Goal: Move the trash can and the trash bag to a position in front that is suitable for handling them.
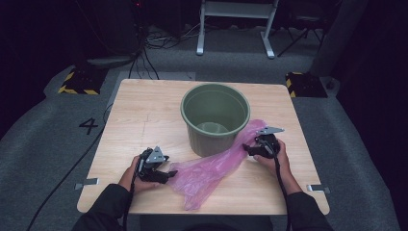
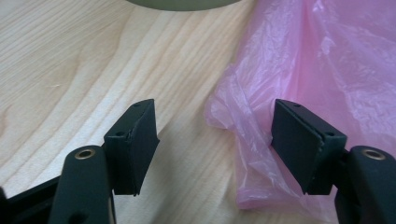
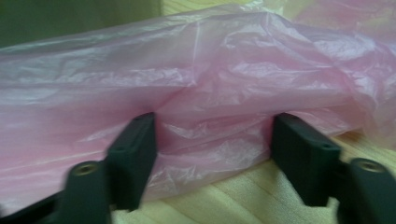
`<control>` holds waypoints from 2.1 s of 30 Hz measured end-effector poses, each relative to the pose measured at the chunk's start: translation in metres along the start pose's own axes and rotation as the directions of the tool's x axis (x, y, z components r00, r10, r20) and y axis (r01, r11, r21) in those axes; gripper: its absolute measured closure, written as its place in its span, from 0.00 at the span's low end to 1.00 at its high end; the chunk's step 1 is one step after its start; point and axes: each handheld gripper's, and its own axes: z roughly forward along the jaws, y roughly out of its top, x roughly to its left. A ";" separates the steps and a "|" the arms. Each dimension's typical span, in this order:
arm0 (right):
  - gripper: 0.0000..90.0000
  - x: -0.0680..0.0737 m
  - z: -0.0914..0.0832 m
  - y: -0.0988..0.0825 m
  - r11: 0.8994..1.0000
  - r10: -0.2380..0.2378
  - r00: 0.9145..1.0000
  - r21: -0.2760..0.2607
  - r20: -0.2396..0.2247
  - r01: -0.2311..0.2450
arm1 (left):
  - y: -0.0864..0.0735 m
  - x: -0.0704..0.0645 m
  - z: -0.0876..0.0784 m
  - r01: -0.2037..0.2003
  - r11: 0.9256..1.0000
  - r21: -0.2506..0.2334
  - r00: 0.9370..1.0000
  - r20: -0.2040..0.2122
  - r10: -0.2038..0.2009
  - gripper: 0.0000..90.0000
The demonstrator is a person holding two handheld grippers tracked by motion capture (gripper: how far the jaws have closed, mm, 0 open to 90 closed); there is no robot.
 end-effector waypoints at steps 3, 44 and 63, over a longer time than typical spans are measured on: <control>0.60 -0.001 -0.002 0.000 0.999 -0.031 0.999 -0.006 -0.039 0.031 | 0.001 0.004 0.001 0.056 0.998 0.021 0.997 -0.054 -0.055 0.16; 0.97 -0.029 -0.030 -0.018 0.991 0.001 1.000 -0.131 0.003 -0.001 | -0.020 0.031 -0.032 0.193 0.981 -0.019 0.959 -0.206 -0.193 0.22; 0.97 -0.027 -0.055 -0.011 0.976 -0.005 1.000 -0.218 0.017 0.009 | -0.025 0.037 -0.025 0.213 0.977 -0.007 0.953 -0.219 -0.209 0.17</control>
